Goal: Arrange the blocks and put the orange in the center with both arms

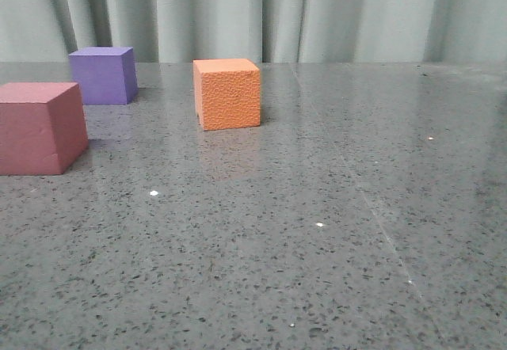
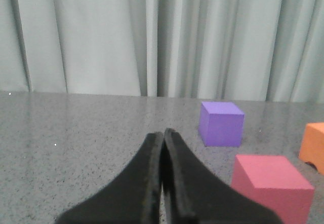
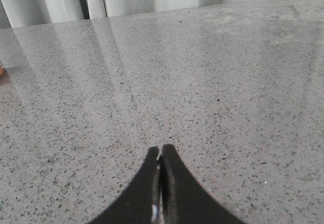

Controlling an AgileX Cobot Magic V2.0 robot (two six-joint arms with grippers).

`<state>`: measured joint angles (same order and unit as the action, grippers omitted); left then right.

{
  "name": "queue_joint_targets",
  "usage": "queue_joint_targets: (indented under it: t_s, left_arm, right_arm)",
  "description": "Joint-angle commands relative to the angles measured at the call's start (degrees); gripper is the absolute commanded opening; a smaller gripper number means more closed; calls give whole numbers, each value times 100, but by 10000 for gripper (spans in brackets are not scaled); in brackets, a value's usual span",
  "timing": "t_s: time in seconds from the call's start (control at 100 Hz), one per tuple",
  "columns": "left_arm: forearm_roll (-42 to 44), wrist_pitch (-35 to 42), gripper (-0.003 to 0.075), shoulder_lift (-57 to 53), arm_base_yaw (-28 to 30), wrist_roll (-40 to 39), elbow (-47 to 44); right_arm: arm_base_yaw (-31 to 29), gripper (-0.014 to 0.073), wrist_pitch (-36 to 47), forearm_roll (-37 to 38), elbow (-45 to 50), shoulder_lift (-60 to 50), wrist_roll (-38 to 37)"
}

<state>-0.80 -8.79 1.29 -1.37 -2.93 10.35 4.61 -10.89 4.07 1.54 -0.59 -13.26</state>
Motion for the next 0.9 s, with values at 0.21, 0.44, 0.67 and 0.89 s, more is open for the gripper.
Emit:
queue_joint_targets:
  t_s: [0.21,0.44,0.67,0.89]
  left_arm:
    - [-760,-1839,-19,1813,17,-51,2356]
    - [-1151,-2427,-19,2842,17,-51,3262]
    - [-1362,-2402,-19,3007,17,-51,3274]
    - [-1362,-2358,-18,3007,17,-51,3274]
  right_arm:
    - [-32,-67,484,81,-76,-139,22]
    - [-32,-67,484,81,-76,-139,22]
    - [-32,-67,484,81,-76,-139,22]
    - [-32,-67,484,81,-76,-139,22]
